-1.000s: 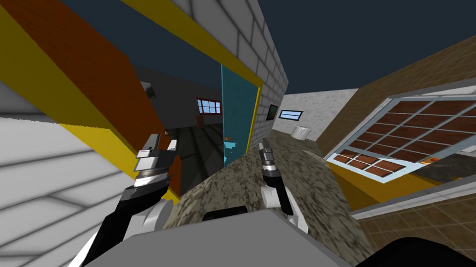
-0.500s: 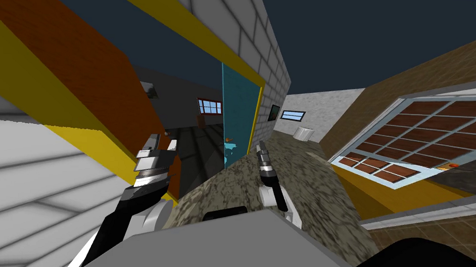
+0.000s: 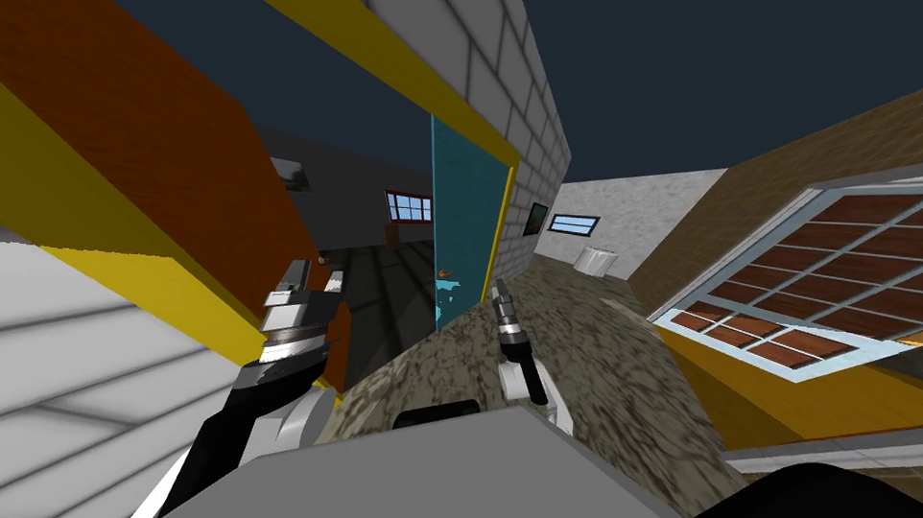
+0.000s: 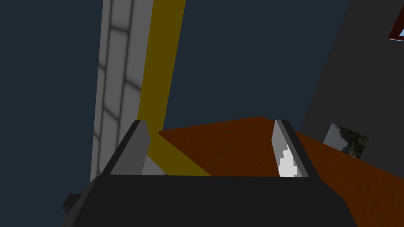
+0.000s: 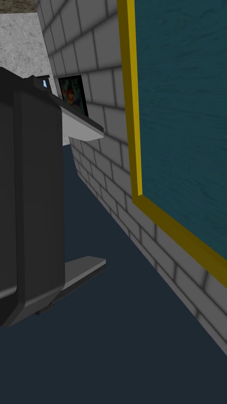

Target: Push the door open

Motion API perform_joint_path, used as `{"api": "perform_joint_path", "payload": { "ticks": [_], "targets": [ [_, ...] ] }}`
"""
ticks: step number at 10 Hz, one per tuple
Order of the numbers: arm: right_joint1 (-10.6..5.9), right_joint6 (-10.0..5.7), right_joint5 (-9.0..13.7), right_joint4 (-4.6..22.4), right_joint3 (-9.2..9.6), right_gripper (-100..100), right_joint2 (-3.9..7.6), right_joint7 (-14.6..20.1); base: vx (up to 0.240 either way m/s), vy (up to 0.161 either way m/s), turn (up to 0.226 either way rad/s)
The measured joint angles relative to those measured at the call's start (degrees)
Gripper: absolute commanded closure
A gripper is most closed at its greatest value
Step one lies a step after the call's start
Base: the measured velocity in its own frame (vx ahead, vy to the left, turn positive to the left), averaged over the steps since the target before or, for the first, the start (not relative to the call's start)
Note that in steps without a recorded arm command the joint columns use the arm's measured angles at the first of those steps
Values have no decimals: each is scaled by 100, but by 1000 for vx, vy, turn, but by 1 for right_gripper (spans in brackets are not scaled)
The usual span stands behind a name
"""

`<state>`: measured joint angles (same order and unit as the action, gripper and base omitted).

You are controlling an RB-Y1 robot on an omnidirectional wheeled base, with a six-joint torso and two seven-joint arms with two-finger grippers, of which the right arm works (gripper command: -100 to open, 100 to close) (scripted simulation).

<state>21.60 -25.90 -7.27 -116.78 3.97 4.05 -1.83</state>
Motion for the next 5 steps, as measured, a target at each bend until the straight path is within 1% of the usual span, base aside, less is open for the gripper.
{"api": "perform_joint_path", "payload": {
  "ticks": [1, 2, 3, 4, 5],
  "targets": [
    [-29, -34, -20, 119, 3, -100, 26, 52, 91, -23, 42],
    [-91, -87, -48, 309, 7, -100, 33, 97, 100, -10, 52],
    [-111, -102, -87, 409, 38, -100, 33, 137, 106, -11, 40],
    [-187, -123, -123, 576, 53, -100, 29, 175, 93, -34, 49],
    [-239, -176, -159, 760, 70, -100, 25, 211, 100, -36, 56]
  ]
}}
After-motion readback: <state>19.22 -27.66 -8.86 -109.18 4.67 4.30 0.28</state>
